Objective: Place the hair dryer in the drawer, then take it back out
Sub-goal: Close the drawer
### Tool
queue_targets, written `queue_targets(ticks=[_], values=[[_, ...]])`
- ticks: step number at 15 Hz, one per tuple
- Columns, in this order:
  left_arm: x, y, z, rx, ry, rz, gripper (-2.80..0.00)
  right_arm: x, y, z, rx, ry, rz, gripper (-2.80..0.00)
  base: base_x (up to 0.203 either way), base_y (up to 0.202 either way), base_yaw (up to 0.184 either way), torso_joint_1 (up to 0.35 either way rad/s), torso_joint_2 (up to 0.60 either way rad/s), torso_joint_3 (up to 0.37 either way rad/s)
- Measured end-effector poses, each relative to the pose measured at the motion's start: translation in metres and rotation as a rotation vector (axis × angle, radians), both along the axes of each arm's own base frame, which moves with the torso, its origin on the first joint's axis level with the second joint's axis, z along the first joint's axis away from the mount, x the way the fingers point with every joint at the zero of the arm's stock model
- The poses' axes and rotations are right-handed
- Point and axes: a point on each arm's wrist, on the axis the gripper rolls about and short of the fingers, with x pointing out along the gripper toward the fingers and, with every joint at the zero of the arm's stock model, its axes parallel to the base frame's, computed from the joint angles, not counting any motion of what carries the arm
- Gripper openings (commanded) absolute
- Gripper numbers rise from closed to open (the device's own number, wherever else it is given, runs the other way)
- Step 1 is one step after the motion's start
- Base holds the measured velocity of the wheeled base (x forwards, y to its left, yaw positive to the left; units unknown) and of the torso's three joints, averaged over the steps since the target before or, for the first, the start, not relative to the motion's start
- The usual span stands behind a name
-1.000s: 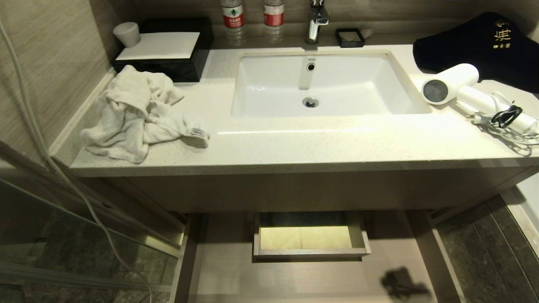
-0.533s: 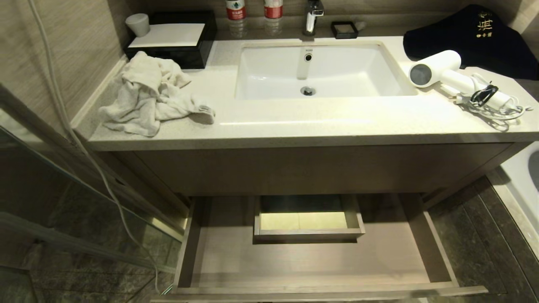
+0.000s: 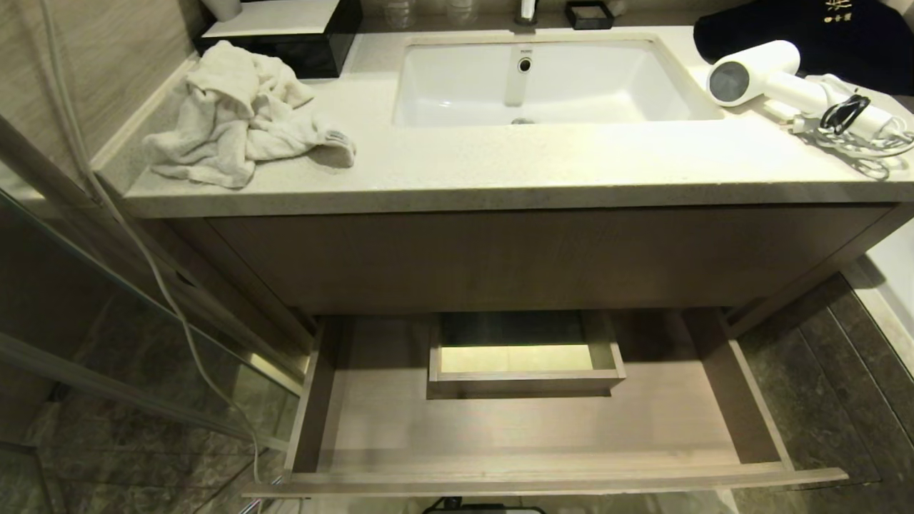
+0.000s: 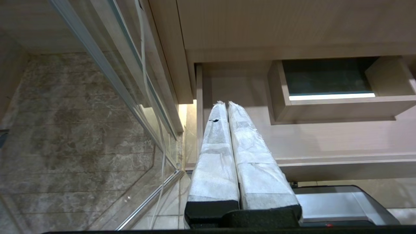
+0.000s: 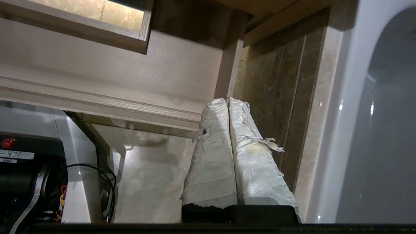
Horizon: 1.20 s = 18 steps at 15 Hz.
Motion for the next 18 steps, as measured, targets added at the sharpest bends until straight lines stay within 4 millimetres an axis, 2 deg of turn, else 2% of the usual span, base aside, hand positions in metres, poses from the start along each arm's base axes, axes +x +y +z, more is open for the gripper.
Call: queue_targets(ticks=[6, 18], values=[[0.0, 0.0, 0.0, 0.0, 0.0, 0.0, -2.8, -0.006, 0.003, -0.021, 0.019, 0.054, 0.007, -2.8, 0.0, 0.0, 0.0, -0.281, 0.53, 0.241], [0.0, 0.0, 0.0, 0.0, 0.001, 0.0, -2.8, -0.003, 0.0, -0.032, 0.032, 0.117, -0.061, -2.8, 0.0, 0.0, 0.0, -0.275, 0.45, 0.179]])
